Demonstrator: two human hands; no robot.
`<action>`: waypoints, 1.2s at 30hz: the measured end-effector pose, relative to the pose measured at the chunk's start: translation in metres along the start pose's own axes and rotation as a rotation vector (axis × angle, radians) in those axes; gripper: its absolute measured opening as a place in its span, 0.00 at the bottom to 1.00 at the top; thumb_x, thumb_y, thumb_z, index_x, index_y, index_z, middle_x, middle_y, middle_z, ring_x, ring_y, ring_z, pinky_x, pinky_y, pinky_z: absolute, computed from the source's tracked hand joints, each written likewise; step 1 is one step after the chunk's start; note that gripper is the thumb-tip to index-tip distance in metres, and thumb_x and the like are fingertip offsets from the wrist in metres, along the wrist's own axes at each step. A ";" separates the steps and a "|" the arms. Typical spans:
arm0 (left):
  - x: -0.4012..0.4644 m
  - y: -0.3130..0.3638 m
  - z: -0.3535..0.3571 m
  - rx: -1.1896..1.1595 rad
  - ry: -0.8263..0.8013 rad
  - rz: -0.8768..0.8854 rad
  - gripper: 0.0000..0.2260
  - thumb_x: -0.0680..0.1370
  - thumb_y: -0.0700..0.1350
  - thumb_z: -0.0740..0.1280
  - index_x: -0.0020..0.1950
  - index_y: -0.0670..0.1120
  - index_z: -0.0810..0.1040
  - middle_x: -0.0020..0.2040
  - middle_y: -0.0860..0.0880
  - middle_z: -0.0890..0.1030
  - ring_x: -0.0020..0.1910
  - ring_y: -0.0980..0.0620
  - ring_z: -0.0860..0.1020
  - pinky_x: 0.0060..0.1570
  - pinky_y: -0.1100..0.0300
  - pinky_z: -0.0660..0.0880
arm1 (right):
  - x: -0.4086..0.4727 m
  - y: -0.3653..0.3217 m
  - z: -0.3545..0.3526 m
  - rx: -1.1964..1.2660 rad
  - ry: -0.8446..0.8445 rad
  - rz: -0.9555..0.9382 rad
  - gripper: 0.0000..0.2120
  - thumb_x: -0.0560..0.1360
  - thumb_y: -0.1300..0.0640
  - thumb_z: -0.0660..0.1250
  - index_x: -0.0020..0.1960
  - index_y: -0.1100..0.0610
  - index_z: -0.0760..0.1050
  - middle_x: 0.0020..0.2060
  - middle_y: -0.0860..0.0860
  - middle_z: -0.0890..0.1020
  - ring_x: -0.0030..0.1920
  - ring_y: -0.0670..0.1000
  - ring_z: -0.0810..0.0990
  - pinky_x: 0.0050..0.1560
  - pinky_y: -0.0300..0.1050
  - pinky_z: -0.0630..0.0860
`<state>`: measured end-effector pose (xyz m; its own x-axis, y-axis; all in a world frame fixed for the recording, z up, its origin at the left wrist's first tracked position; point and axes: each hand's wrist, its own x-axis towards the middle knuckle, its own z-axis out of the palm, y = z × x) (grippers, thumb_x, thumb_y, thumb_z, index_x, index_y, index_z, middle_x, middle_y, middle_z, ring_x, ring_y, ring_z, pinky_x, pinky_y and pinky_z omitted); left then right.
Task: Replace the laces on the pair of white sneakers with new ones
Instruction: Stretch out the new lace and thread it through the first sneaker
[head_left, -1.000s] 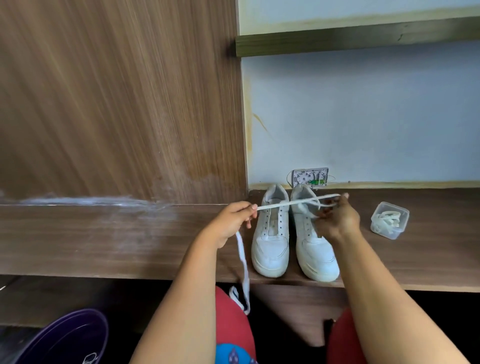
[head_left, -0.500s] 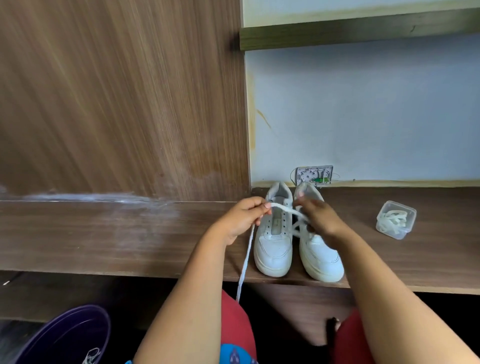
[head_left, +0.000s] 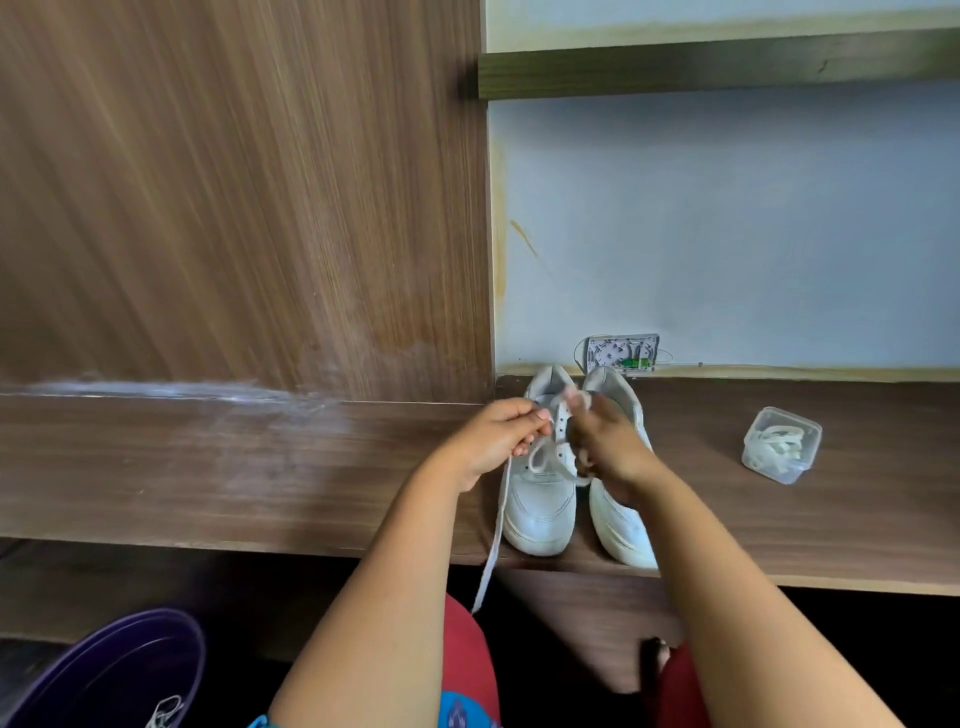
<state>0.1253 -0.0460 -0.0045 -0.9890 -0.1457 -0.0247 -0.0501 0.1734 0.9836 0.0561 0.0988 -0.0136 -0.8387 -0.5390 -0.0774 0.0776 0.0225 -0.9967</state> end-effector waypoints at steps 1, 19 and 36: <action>0.002 0.000 0.003 0.017 0.007 0.002 0.10 0.82 0.40 0.60 0.43 0.45 0.77 0.33 0.54 0.73 0.31 0.59 0.66 0.35 0.67 0.66 | -0.002 0.001 0.006 -0.138 -0.064 -0.040 0.16 0.78 0.42 0.61 0.45 0.55 0.71 0.24 0.46 0.67 0.22 0.43 0.63 0.24 0.37 0.60; -0.002 0.001 -0.006 0.057 0.072 -0.040 0.11 0.81 0.44 0.63 0.40 0.44 0.76 0.31 0.56 0.75 0.31 0.59 0.67 0.36 0.64 0.67 | 0.013 0.015 -0.001 -0.168 0.220 -0.081 0.14 0.82 0.48 0.56 0.43 0.53 0.73 0.24 0.46 0.71 0.20 0.41 0.66 0.22 0.35 0.62; 0.053 -0.005 -0.059 0.570 0.635 -0.183 0.16 0.81 0.44 0.61 0.69 0.47 0.66 0.59 0.47 0.77 0.59 0.44 0.76 0.50 0.57 0.70 | 0.023 -0.010 -0.014 -0.803 0.272 -0.078 0.22 0.80 0.42 0.56 0.58 0.61 0.72 0.47 0.56 0.77 0.53 0.56 0.76 0.46 0.43 0.65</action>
<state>0.0813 -0.1120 -0.0002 -0.7026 -0.7048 0.0979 -0.4302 0.5303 0.7305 0.0283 0.0982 -0.0053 -0.9341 -0.3452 0.0914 -0.3054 0.6396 -0.7054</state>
